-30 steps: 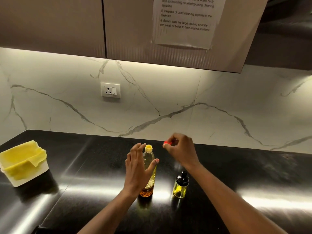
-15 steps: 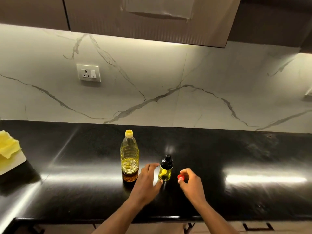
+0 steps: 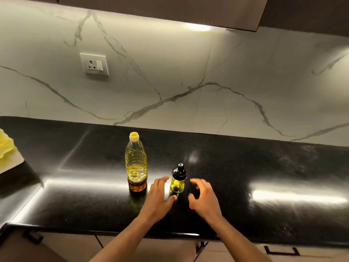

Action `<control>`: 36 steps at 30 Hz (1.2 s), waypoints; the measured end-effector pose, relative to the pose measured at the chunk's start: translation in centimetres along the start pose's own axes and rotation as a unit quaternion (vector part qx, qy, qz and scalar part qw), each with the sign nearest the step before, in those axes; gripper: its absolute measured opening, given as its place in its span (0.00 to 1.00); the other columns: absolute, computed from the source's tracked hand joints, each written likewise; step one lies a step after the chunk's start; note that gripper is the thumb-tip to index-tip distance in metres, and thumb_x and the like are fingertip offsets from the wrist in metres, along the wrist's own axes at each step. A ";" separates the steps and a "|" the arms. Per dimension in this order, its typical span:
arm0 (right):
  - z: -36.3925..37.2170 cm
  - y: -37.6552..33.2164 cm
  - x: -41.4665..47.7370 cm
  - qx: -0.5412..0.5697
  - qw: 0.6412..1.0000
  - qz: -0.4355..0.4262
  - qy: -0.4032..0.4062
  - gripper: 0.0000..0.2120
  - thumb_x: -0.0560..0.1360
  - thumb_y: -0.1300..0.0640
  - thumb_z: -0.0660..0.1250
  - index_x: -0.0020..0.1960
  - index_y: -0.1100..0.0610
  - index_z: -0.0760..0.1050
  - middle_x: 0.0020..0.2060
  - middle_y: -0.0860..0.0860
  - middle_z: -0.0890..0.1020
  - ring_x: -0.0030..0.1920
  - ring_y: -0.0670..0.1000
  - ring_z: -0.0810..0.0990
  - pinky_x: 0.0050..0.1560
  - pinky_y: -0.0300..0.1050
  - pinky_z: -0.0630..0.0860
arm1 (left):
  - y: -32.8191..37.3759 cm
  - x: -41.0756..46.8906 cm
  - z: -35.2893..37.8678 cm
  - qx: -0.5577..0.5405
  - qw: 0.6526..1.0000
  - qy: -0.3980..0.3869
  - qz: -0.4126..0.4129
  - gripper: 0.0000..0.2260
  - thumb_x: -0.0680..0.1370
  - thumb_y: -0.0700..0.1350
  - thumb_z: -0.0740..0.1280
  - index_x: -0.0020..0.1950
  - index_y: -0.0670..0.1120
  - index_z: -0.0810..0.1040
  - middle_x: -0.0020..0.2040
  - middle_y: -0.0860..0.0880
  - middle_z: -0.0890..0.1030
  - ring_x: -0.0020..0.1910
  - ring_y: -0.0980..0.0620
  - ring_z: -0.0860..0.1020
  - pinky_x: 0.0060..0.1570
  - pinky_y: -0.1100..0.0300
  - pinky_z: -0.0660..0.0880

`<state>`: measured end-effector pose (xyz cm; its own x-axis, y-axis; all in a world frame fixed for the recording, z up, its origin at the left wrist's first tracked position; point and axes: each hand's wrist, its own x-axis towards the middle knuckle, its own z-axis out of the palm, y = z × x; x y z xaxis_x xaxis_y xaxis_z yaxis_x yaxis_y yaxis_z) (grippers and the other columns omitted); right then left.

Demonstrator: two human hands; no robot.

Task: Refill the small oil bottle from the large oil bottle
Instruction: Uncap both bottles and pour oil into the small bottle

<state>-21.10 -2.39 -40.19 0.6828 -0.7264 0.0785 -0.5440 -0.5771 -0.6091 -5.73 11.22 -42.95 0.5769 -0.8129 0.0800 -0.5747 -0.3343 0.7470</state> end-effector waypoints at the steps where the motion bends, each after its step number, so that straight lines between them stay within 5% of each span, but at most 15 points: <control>1: -0.7 -1.0 0.9 0.013 1.000 -0.014 0.018 0.24 0.75 0.52 0.73 0.70 0.51 0.77 0.61 0.45 0.78 0.61 0.47 0.78 0.62 0.47 0.79 | 0.4 0.5 0.1 -0.004 1.000 0.011 0.000 0.35 0.78 0.54 0.74 0.81 0.49 0.62 0.76 0.51 0.68 0.76 0.51 0.67 0.74 0.55 0.67; 4: -2.5 -4.0 4.0 0.022 0.999 -0.030 0.031 0.25 0.76 0.44 0.74 0.69 0.52 0.78 0.59 0.46 0.78 0.56 0.48 0.81 0.58 0.48 0.81 | 1.9 2.2 0.5 -0.035 0.999 0.037 -0.007 0.37 0.76 0.54 0.76 0.80 0.47 0.64 0.75 0.49 0.69 0.75 0.50 0.68 0.73 0.55 0.67; 9: -3.4 -7.4 8.2 -0.133 0.990 -0.028 -0.036 0.26 0.75 0.34 0.71 0.60 0.55 0.81 0.54 0.52 0.82 0.55 0.54 0.83 0.53 0.52 0.81 | 3.4 4.8 1.0 -0.092 0.993 0.059 -0.039 0.45 0.71 0.55 0.81 0.81 0.46 0.62 0.76 0.49 0.70 0.76 0.50 0.68 0.71 0.56 0.69; 12: -3.3 -8.1 9.3 -0.189 0.979 -0.014 -0.070 0.21 0.74 0.39 0.72 0.52 0.57 0.82 0.46 0.55 0.85 0.49 0.57 0.85 0.45 0.49 0.80 | 3.9 5.8 1.1 -0.104 0.992 0.053 -0.043 0.46 0.69 0.52 0.83 0.81 0.47 0.63 0.70 0.50 0.77 0.71 0.50 0.74 0.67 0.53 0.75; 18: -3.6 -9.0 9.6 -0.164 0.979 -0.008 -0.118 0.11 0.70 0.53 0.75 0.49 0.57 0.81 0.39 0.53 0.83 0.43 0.55 0.85 0.39 0.48 0.81 | 4.0 6.2 0.9 -0.117 0.990 0.055 -0.054 0.45 0.69 0.47 0.83 0.80 0.48 0.62 0.63 0.50 0.83 0.60 0.52 0.82 0.54 0.63 0.76; 21: -4.8 -9.3 9.2 -0.144 0.981 -0.023 -0.129 0.10 0.71 0.57 0.73 0.52 0.57 0.82 0.44 0.53 0.85 0.46 0.54 0.85 0.47 0.52 0.85 | 4.1 6.0 0.8 -0.110 0.991 0.057 -0.046 0.45 0.69 0.48 0.83 0.80 0.47 0.63 0.64 0.50 0.83 0.62 0.53 0.81 0.51 0.74 0.71; 23: -6.2 -9.4 8.7 -0.122 0.985 -0.031 -0.117 0.10 0.73 0.59 0.73 0.54 0.57 0.83 0.47 0.52 0.85 0.48 0.52 0.85 0.52 0.52 0.85 | 4.2 5.9 0.6 -0.103 0.992 0.057 -0.043 0.46 0.69 0.51 0.83 0.81 0.48 0.62 0.67 0.49 0.81 0.64 0.53 0.79 0.52 0.75 0.70; 27: -10.3 -8.6 7.4 -0.069 0.994 -0.041 -0.069 0.11 0.75 0.59 0.75 0.57 0.55 0.84 0.48 0.48 0.82 0.48 0.46 0.81 0.46 0.36 0.78 | 5.1 5.5 -0.2 -0.099 0.992 0.080 -0.025 0.49 0.68 0.59 0.82 0.82 0.53 0.61 0.76 0.48 0.73 0.76 0.49 0.69 0.68 0.53 0.72; 30: -13.3 -6.8 6.2 -0.005 0.999 -0.032 -0.023 0.09 0.75 0.58 0.76 0.56 0.53 0.84 0.45 0.44 0.81 0.45 0.41 0.79 0.44 0.31 0.71 | 6.6 5.3 -1.0 -0.100 0.990 0.103 0.011 0.45 0.70 0.58 0.81 0.81 0.52 0.63 0.76 0.51 0.70 0.75 0.52 0.67 0.68 0.56 0.68; 36: -12.0 -0.5 4.2 0.141 0.983 0.033 0.113 0.07 0.73 0.61 0.78 0.49 0.54 0.84 0.43 0.46 0.85 0.44 0.43 0.83 0.44 0.36 0.76 | 8.8 4.5 -0.5 -0.055 0.988 0.124 0.073 0.35 0.74 0.55 0.78 0.78 0.53 0.67 0.72 0.54 0.70 0.71 0.54 0.69 0.70 0.55 0.70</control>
<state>-23.86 -9.62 -30.11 0.5078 -0.8414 0.1851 -0.4043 -0.4225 -0.8112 -7.93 4.85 -35.68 0.6254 -0.7021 0.3405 -0.6027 -0.1575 0.7822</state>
